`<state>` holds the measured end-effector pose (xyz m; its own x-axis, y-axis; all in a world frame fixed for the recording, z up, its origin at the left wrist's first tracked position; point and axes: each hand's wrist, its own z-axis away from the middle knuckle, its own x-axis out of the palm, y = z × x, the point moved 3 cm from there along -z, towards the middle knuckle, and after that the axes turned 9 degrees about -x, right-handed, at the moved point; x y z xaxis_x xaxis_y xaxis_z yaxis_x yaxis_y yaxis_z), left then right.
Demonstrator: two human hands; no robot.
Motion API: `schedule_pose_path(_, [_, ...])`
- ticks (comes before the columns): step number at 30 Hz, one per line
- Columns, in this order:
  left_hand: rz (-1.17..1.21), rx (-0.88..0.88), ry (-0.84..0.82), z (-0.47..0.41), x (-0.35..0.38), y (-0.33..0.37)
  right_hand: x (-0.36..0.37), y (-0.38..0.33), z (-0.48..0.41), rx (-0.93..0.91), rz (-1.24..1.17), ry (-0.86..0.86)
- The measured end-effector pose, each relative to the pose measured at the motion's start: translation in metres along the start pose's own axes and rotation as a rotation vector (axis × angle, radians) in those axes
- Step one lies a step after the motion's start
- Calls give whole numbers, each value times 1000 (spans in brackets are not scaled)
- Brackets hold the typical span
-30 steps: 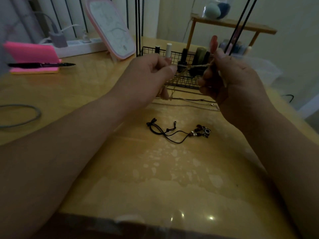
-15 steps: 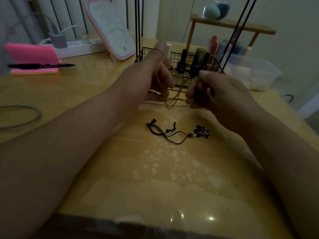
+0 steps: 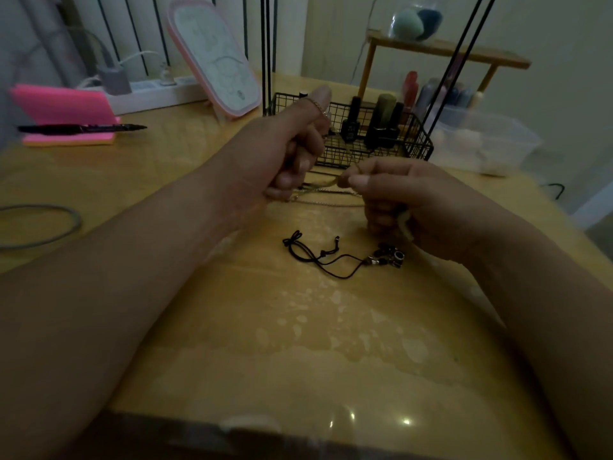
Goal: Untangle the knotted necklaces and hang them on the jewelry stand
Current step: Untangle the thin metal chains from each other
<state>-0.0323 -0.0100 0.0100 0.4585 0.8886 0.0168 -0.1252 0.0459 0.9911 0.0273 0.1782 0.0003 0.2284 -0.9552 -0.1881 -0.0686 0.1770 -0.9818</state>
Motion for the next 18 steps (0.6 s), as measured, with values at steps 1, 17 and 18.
schedule_pose_path(1, [-77, 12, 49, 1, -1, 1, 0, 0, 1, -20, 35, 2])
schedule_pose_path(17, [-573, 64, 337, -2, -10, -2, -8, -5, 0, -81, 102, 168])
schedule_pose_path(18, [-524, 52, 320, -3, -12, -3, -9, -5, 0, -66, 61, 176])
